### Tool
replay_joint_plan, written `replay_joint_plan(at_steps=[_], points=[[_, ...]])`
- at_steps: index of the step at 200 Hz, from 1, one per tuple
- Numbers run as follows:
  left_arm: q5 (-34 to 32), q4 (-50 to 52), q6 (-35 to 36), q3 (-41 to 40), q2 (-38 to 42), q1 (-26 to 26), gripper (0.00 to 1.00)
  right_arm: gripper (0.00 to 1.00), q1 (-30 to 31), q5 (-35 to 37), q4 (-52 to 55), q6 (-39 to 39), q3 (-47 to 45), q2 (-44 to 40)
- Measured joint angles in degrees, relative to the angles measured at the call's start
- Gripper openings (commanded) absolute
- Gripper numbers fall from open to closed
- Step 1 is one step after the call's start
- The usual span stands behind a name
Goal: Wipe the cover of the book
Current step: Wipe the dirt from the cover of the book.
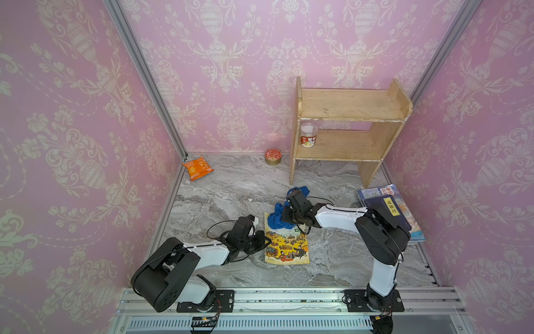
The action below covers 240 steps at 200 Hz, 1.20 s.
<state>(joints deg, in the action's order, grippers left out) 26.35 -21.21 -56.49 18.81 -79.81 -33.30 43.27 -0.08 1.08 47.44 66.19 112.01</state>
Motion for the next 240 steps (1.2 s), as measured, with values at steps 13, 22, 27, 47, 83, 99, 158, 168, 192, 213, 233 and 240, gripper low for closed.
replay_joint_plan(at_steps=[13,22,27,47,83,99,158,168,192,213,233,240], points=[[-0.3,0.2,-0.3,0.0,0.0,-0.1,0.00,0.00,3.1,0.6,-0.2,0.7,5.4,4.1],[-0.8,0.7,-0.8,-0.3,0.1,-0.1,0.00,0.00,4.5,1.2,-0.5,0.9,6.7,5.2],[-1.2,0.9,-1.1,-0.6,0.3,-0.1,0.00,0.00,5.0,1.6,-0.9,1.0,6.6,5.2],[-1.7,0.9,-1.5,-1.5,1.4,-0.3,0.00,0.00,4.6,1.4,-4.9,2.0,1.2,2.7],[-2.2,-0.5,-1.5,-2.6,2.8,-1.0,0.00,0.00,-1.3,-1.3,-12.0,2.4,-16.5,-8.7],[-2.6,-0.5,-1.5,-2.8,3.5,-1.1,0.00,0.00,-4.7,-1.6,-13.2,2.4,-21.8,-12.5],[-4.0,0.0,-1.7,-2.8,4.0,-1.1,0.00,0.00,-2.1,0.9,-14.9,4.8,-17.4,-8.0],[-4.3,-0.1,-2.0,-2.8,3.6,-1.1,0.00,0.00,0.6,1.5,-14.0,5.2,-12.8,-5.0],[-4.8,-0.2,-3.0,-2.9,2.9,-1.3,0.00,0.00,7.4,0.4,-13.2,5.4,-6.0,-0.1],[-5.0,-0.6,-4.1,-3.3,2.8,-1.4,0.00,0.00,8.6,-0.1,-13.4,5.8,-9.0,-2.3],[-5.1,-1.5,-4.1,-3.3,2.8,-1.6,0.00,0.00,6.9,-1.9,-15.5,6.3,-17.0,-7.6],[-5.2,-1.8,-4.1,-3.3,2.8,-1.7,0.00,0.00,5.8,-2.7,-16.3,6.5,-20.3,-10.0]])
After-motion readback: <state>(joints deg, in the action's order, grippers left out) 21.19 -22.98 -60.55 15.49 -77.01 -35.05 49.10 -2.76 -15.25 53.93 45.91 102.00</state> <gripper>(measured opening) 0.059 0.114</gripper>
